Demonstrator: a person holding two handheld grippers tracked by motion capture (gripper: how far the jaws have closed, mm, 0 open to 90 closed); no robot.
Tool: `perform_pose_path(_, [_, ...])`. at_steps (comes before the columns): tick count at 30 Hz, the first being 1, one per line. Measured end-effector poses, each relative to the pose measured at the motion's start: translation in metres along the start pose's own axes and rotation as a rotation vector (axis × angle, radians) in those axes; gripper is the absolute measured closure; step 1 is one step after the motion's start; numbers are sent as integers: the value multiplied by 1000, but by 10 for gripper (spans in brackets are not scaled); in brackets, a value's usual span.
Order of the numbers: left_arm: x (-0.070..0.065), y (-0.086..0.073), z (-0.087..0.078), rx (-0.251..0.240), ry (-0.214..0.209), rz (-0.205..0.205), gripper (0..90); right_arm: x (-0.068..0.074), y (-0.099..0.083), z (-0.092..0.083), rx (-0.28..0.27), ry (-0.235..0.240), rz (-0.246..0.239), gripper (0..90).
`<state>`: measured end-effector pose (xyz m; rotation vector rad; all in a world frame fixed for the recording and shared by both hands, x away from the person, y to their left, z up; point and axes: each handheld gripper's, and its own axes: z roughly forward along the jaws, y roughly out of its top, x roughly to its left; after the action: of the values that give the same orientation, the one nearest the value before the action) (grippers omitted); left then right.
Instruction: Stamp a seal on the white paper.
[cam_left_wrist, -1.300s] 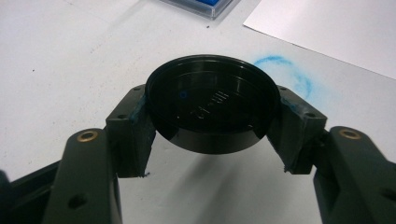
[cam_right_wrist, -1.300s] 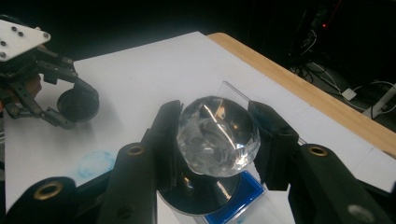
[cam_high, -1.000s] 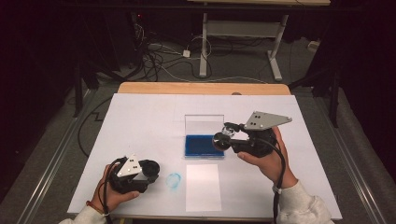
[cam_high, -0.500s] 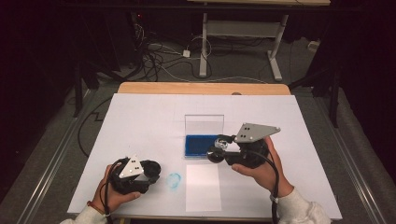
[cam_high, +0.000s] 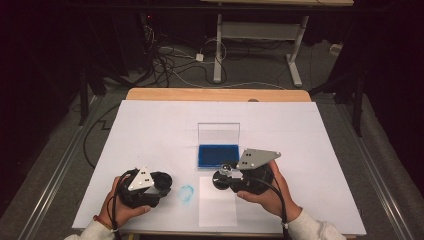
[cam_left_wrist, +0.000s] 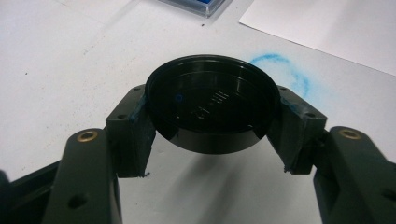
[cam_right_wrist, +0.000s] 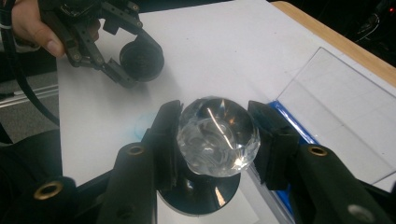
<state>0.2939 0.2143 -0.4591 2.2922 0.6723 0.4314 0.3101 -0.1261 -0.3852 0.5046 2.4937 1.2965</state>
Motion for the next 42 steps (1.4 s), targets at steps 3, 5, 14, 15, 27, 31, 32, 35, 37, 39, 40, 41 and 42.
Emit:
perform_pose_path(3, [0, 0, 1, 3, 1, 3, 370, 3, -4, 4, 12, 12, 0, 574])
perform_pose_path(5, [0, 0, 1, 3, 0, 4, 370, 4, -7, 7, 19, 15, -4, 575])
perform_pose_path(14, [0, 0, 1, 5, -3, 3, 370, 8, -14, 14, 44, 35, -22, 575])
perform_pose_path(15, [0, 0, 1, 5, -4, 2, 370, 7, -15, 15, 47, 35, -20, 575])
perform_pose_path(27, [-1, 1, 2, 8, -1, 2, 370, 13, -26, 27, 89, 40, -37, 575])
perform_pose_path(31, [0, 0, 2, 7, 0, 1, 370, 15, -28, 30, 95, 53, -35, 575])
perform_pose_path(32, [0, 0, 2, 7, 0, 1, 370, 16, -28, 30, 99, 56, -40, 575])
perform_pose_path(35, [0, 0, 2, 7, 1, 1, 370, 18, -29, 33, 109, 60, -45, 575])
perform_pose_path(37, [-1, 0, 2, 8, 2, 2, 370, 20, -29, 34, 115, 64, -50, 574])
perform_pose_path(39, [0, 0, 1, 7, 0, 2, 370, 21, -29, 35, 117, 63, -50, 575])
perform_pose_path(40, [0, 0, 1, 8, 1, 2, 370, 21, -30, 36, 120, 66, -53, 575])
perform_pose_path(41, [0, 0, 2, 8, 2, 2, 370, 22, -30, 36, 124, 66, -51, 574])
perform_pose_path(42, [0, 0, 2, 8, 1, 2, 370, 22, -30, 37, 132, 65, -53, 575])
